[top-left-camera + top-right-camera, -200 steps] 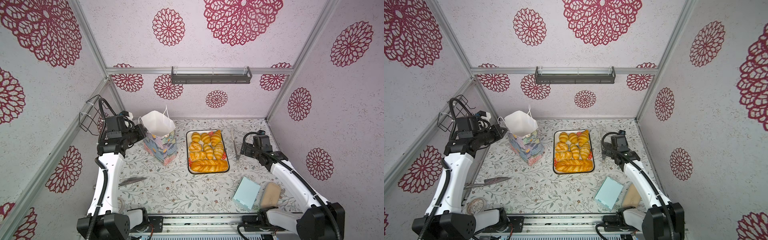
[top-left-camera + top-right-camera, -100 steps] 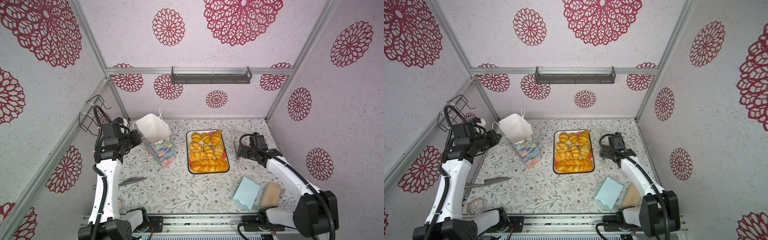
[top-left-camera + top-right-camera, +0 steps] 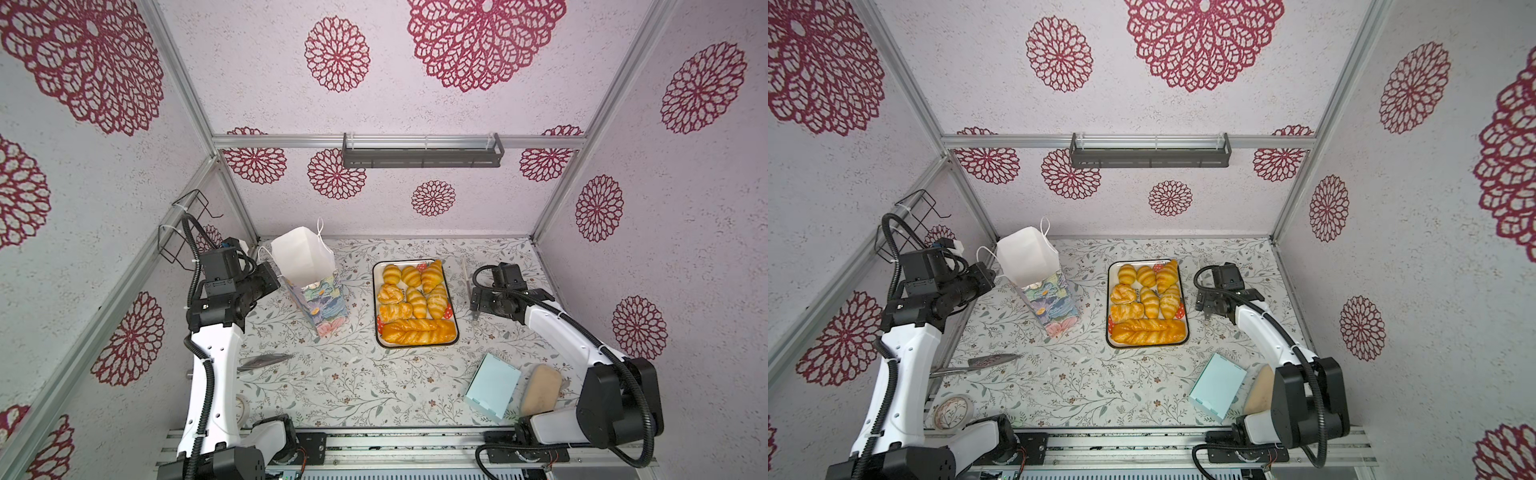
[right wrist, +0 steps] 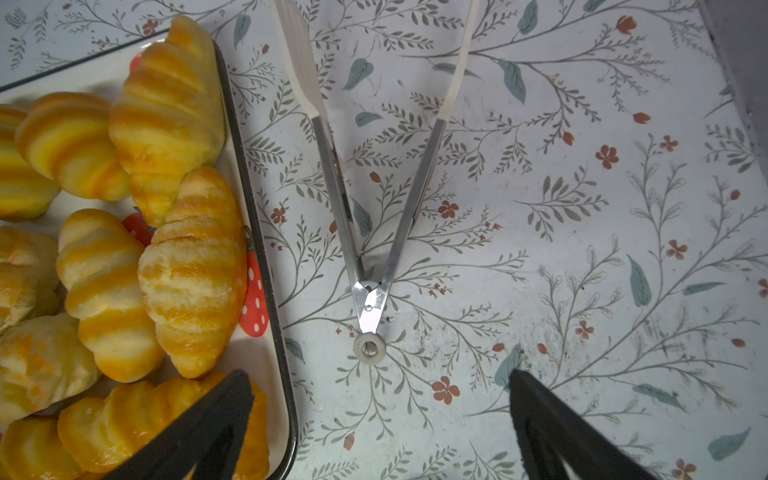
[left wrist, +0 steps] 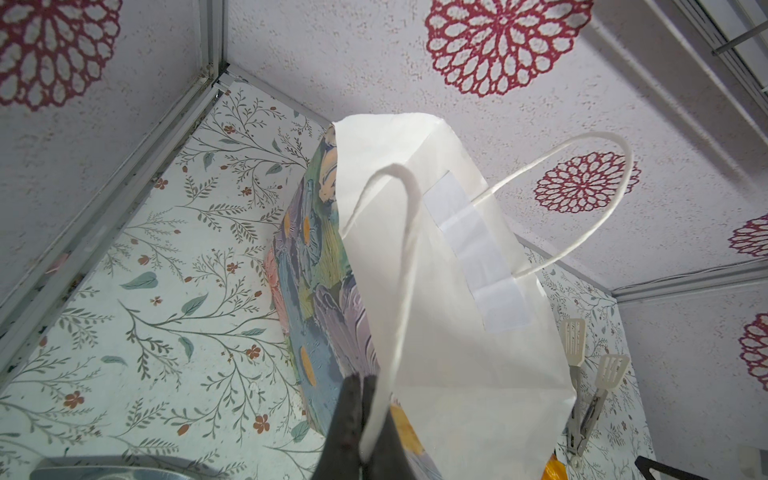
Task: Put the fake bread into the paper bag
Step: 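Lower the right gripper over the tongs while the left gripper holds the bag handle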
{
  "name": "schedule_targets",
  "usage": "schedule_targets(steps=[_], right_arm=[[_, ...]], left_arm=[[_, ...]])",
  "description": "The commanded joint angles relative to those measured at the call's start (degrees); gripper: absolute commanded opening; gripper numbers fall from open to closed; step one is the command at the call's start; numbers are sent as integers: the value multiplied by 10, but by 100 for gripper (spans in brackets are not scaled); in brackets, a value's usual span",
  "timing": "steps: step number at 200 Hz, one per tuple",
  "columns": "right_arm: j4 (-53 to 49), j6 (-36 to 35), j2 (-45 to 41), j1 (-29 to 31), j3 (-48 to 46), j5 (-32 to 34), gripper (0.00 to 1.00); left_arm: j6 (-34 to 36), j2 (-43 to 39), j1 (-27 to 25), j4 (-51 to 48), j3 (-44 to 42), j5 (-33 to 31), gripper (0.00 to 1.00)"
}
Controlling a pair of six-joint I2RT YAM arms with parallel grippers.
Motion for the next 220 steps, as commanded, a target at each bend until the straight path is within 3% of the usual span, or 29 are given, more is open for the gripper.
schedule_targets(steps=[1, 107, 220], right_arm=[[3, -12, 14, -10, 18, -6, 99], [39, -21, 178, -30, 87, -28, 99], [50, -24, 262, -35, 133, -19, 98]], left_arm=[[9, 1, 4, 24, -11, -3, 2], [3, -9, 5, 41, -21, 15, 2], [-4, -1, 5, 29, -6, 32, 3]])
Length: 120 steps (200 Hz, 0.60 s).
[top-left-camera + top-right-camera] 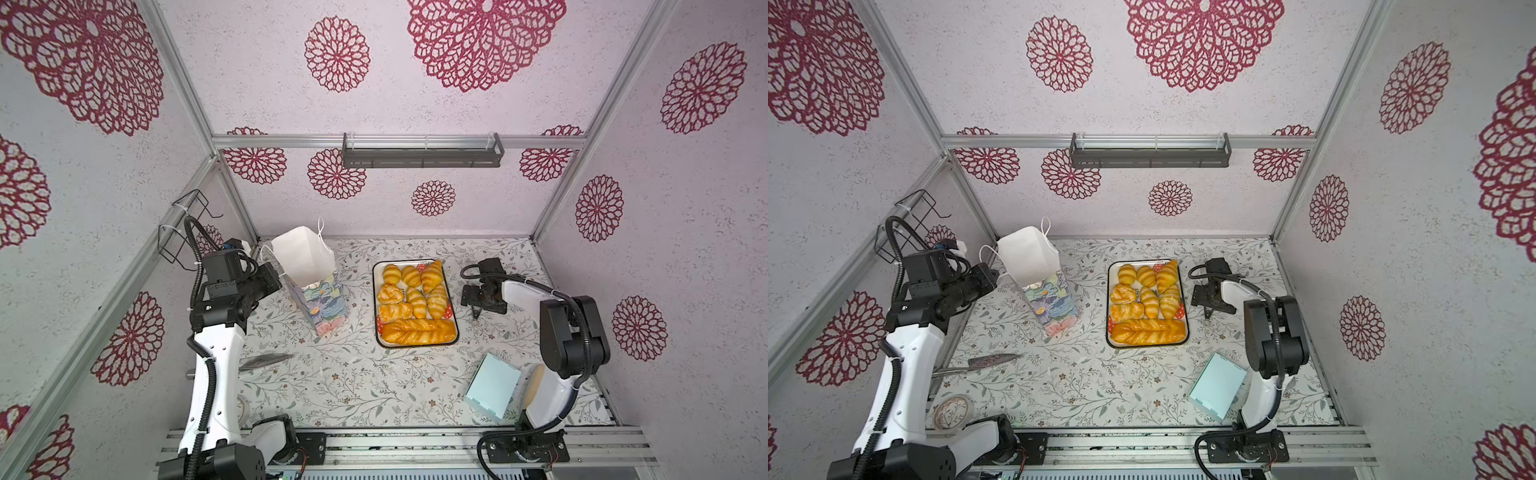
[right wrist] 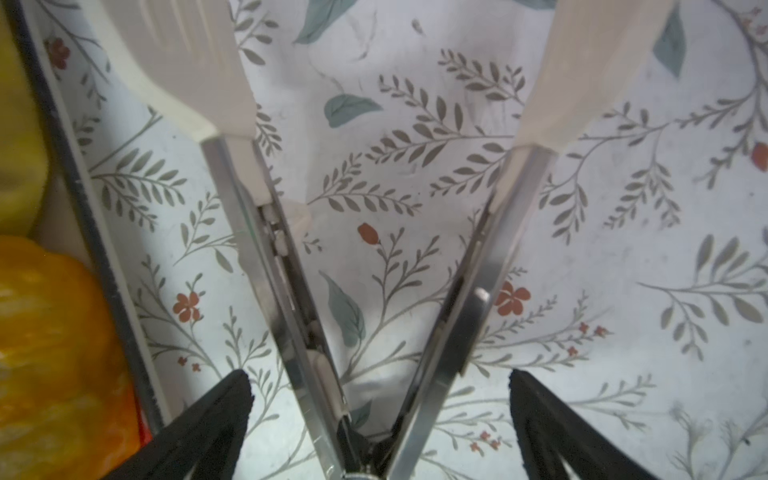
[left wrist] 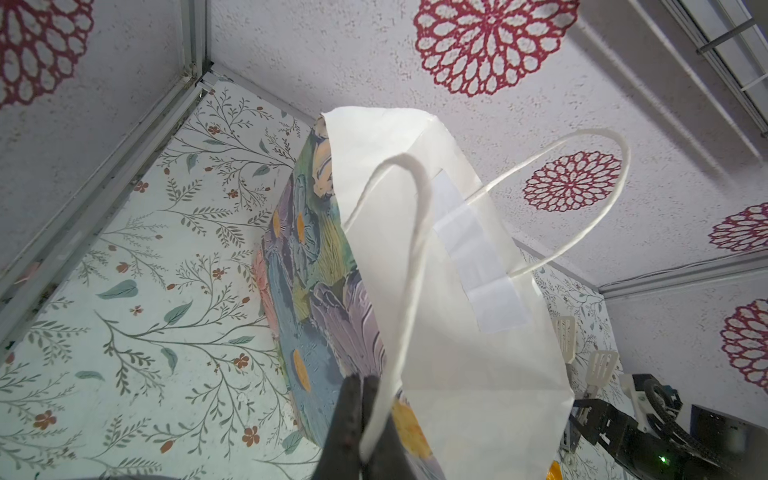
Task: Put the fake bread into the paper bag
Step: 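Lower the right gripper over the tongs while the left gripper holds the bag handle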
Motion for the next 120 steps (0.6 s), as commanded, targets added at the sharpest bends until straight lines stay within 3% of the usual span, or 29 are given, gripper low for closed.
schedule_targets(steps=[1, 120], right_arm=[[0, -10, 6, -4, 19, 9, 98], [-3, -12, 38, -6, 48, 17, 93]], left_arm=[[-1, -1, 4, -5, 16, 9, 3], [-9, 18, 4, -12, 35, 48, 7]])
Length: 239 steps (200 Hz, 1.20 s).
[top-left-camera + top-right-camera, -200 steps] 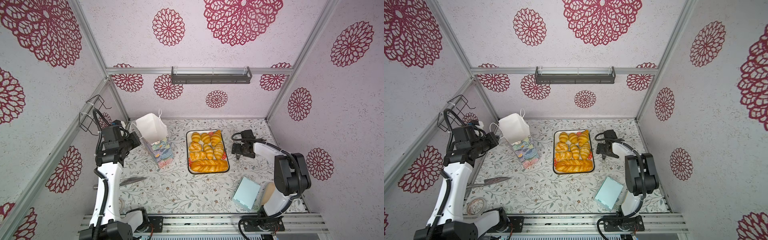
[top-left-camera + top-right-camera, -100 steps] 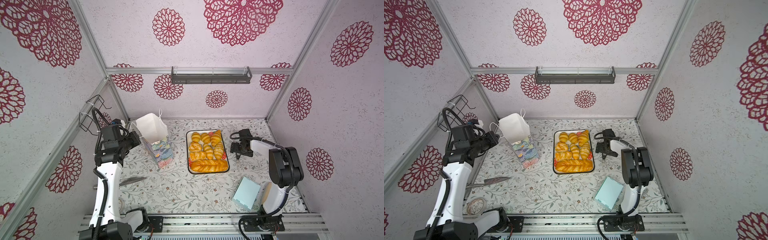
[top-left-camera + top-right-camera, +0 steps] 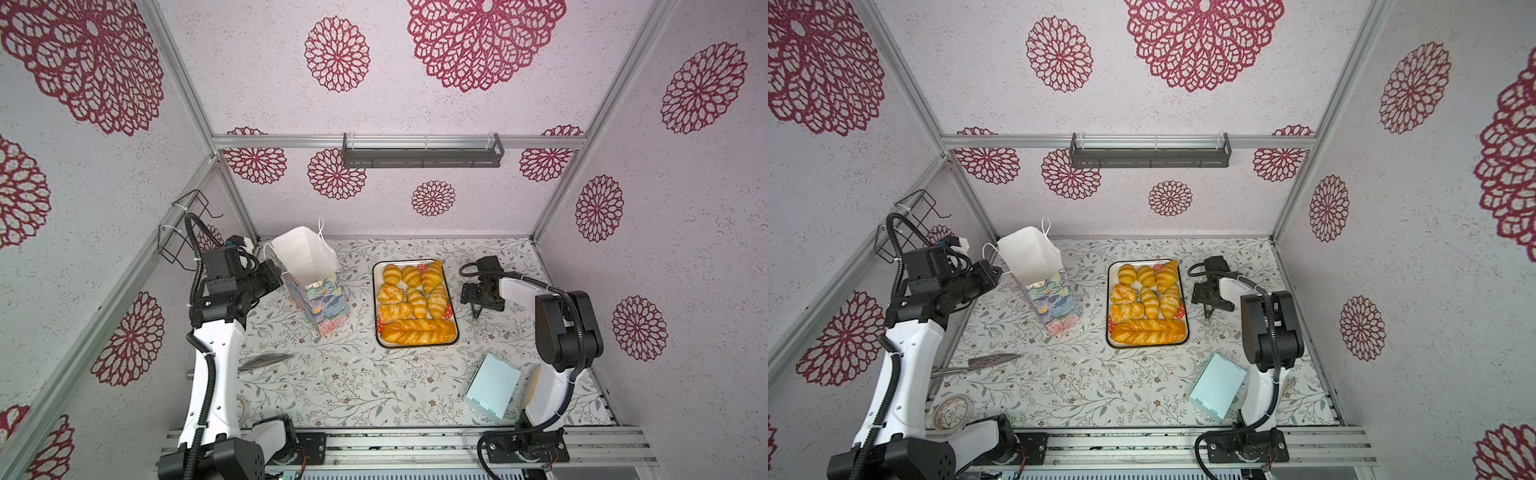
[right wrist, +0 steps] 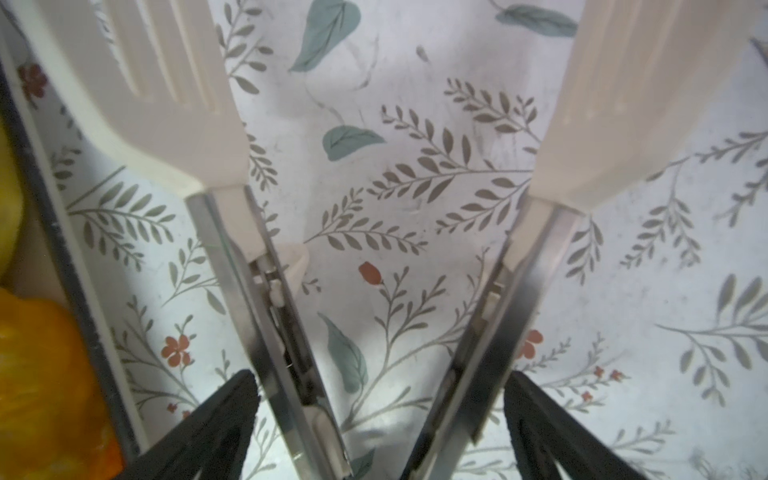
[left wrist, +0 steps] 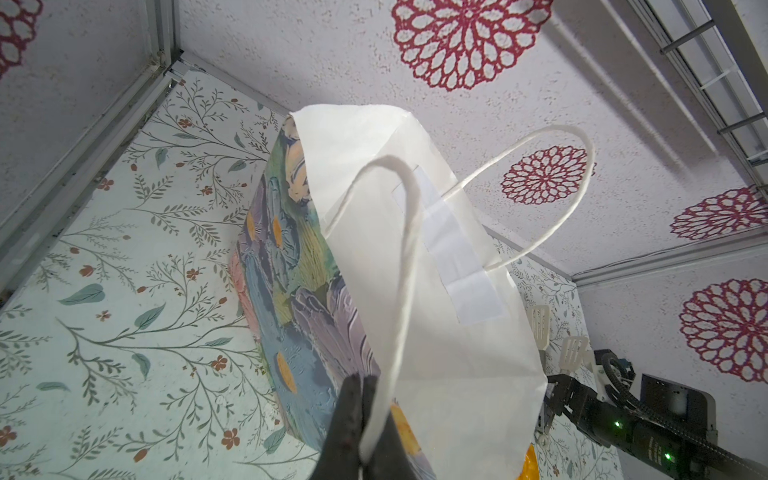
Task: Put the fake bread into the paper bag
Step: 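Lower the right gripper over the tongs while the left gripper holds the bag handle, then close the right gripper on the tongs handle and lift them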
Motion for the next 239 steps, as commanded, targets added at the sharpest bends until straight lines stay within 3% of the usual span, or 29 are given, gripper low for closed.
schedule_targets(steps=[1, 84, 180, 239], right_arm=[[-5, -10, 5, -5, 19, 12, 93], [2, -8, 13, -10, 21, 3, 86], [2, -8, 17, -10, 19, 3, 85], [0, -10, 18, -10, 19, 4, 76]], left_arm=[[-2, 3, 4, -8, 18, 12, 7], [2, -3, 4, -17, 18, 5, 7], [5, -8, 4, -23, 18, -2, 7], [4, -9, 4, -24, 19, 0, 7]])
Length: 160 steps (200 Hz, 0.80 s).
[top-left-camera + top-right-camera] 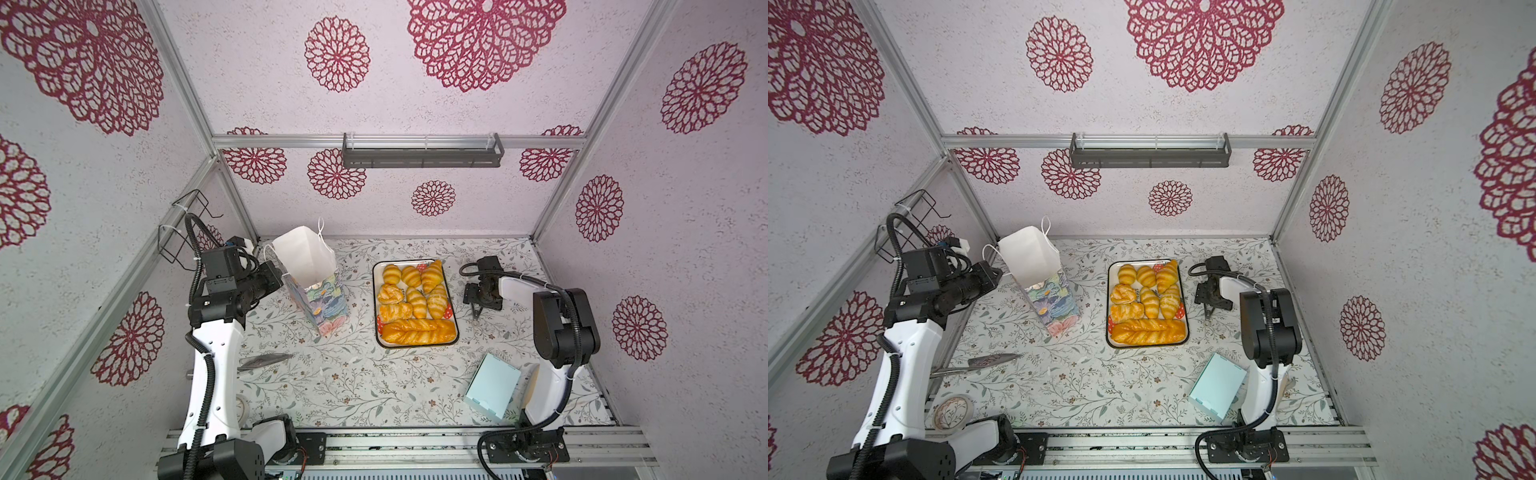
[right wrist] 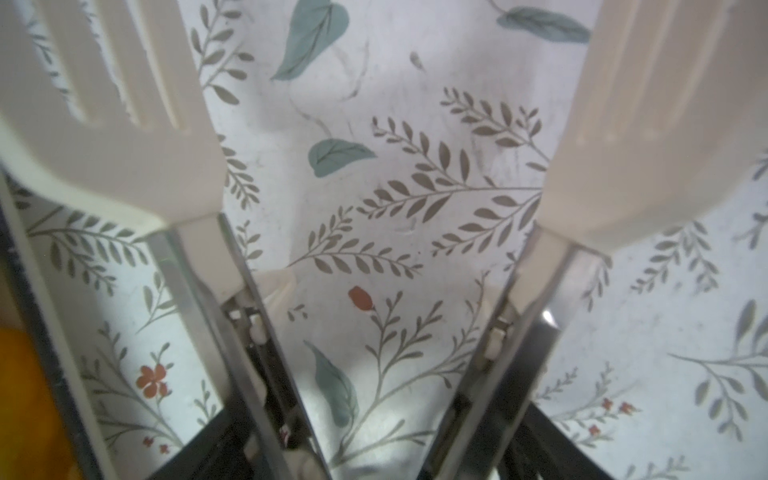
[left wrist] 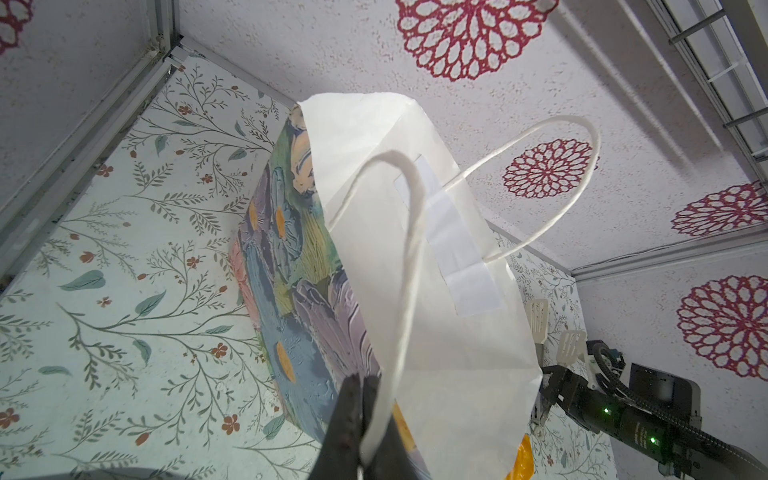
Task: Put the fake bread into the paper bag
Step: 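Close the right gripper on the tongs handle and lift them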
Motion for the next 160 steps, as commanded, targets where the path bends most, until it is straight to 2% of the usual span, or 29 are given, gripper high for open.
schedule_targets(steps=[1, 89, 160], right_arm=[[-8, -7, 2, -3, 13, 7, 76], [-5, -8, -18, -2, 5, 7, 64], [-8, -7, -56, -3, -13, 13, 63]], left_arm=[[3, -9, 4, -2, 12, 1, 7], [2, -7, 4, -1, 16, 5, 7], [-1, -2, 4, 0, 21, 10, 8]])
